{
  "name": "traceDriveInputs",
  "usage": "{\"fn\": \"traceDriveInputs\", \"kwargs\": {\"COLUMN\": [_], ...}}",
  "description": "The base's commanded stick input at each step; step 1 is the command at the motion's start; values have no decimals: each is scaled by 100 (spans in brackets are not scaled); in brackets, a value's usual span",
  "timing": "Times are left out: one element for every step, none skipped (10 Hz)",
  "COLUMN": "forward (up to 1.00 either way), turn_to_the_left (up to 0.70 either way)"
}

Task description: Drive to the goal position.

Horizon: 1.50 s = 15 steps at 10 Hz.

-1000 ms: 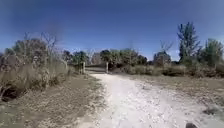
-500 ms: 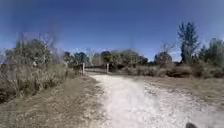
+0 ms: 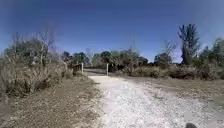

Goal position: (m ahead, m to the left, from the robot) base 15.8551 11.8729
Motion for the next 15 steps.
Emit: {"fn": "traceDriveInputs", "kwargs": {"forward": [70,70,70,70,70,70,70,70,70,70,70,70,70,70,70], "turn_to_the_left": [0,0,0,0,0,0,0,0,0,0,0,0,0,0,0]}}
